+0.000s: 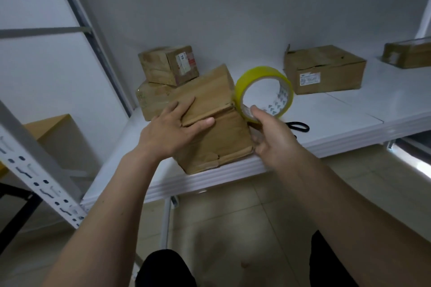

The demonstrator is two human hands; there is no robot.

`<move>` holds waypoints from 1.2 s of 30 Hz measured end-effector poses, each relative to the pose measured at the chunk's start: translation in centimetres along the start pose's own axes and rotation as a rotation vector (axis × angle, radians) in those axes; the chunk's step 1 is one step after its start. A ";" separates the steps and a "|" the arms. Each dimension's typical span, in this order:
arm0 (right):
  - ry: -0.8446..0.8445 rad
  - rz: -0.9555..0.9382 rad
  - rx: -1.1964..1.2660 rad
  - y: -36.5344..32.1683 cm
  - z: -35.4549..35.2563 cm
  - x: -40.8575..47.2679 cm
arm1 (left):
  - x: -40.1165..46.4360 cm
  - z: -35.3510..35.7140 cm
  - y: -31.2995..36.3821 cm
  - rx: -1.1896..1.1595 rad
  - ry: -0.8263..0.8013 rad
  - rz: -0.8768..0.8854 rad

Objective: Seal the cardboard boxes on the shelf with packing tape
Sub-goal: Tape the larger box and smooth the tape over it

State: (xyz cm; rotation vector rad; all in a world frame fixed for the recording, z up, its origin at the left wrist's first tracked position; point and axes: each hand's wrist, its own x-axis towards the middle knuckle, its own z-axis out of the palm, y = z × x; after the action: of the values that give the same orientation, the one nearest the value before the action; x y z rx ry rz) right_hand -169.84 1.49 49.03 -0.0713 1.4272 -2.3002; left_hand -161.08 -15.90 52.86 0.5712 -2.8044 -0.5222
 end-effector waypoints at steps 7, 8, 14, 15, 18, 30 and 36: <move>0.032 -0.569 -1.011 -8.6 5.1 -0.3 | -1.8 2.9 0.0 -0.722 -0.058 0.048; 0.032 -0.596 -1.179 -8.7 5.9 -0.4 | -1.8 3.2 0.3 -0.753 -0.059 0.072; 0.099 -0.688 -1.432 -7.1 7.4 0.3 | -0.2 2.1 1.2 -0.816 0.241 0.294; 0.098 -0.685 -1.427 -6.9 7.3 0.6 | 0.0 2.1 1.0 -0.804 0.250 0.310; 0.075 -0.670 -1.433 -7.2 7.2 1.1 | 0.4 2.1 0.4 -0.717 0.308 0.356; 0.083 -0.484 -0.895 -10.6 3.4 2.0 | 1.0 2.6 0.2 -0.444 0.368 0.293; -0.019 -0.395 -0.833 -8.4 2.5 2.3 | 1.3 2.4 0.7 -0.328 0.398 0.340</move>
State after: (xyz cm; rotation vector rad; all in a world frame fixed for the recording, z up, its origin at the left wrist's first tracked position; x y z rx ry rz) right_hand -174.05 1.72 57.05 -0.6641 2.4295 -1.7792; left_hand -163.19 -15.13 51.21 0.1082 -2.3031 -0.6883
